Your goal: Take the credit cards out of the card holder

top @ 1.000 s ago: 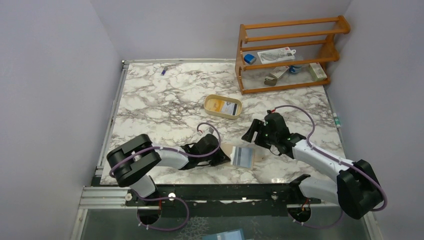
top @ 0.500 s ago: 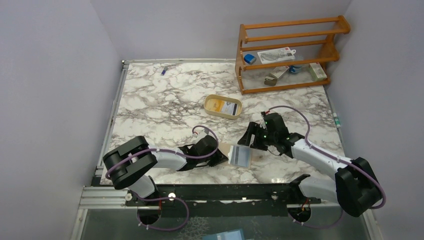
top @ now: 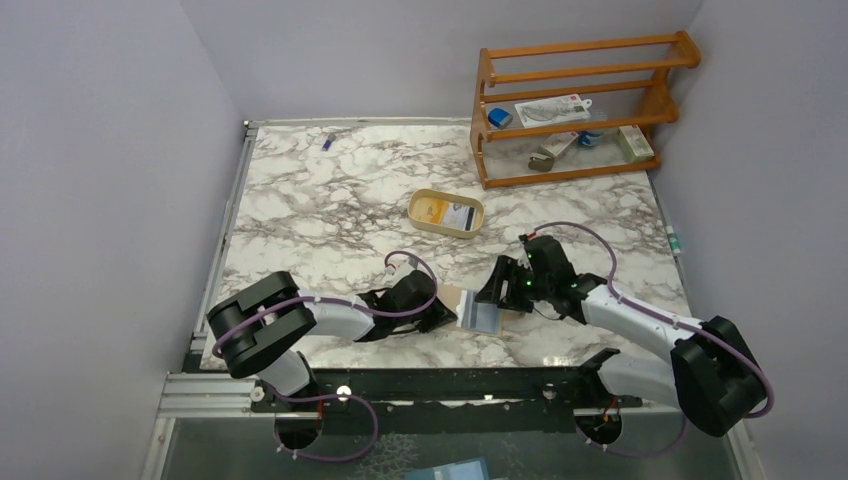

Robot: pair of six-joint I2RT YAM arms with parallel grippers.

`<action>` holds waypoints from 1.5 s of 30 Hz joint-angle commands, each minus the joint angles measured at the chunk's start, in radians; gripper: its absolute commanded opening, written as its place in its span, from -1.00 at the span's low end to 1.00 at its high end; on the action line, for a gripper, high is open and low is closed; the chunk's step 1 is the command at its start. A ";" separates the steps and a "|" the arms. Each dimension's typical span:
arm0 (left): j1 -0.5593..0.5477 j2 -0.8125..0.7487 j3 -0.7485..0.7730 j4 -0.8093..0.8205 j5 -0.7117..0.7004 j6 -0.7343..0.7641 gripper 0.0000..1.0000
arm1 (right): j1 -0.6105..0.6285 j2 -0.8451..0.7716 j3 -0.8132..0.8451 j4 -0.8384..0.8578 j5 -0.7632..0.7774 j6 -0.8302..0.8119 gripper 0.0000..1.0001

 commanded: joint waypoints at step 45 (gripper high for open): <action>0.000 0.114 0.016 -0.084 -0.050 0.025 -1.00 | 0.021 -0.006 0.027 0.027 -0.017 -0.013 -0.35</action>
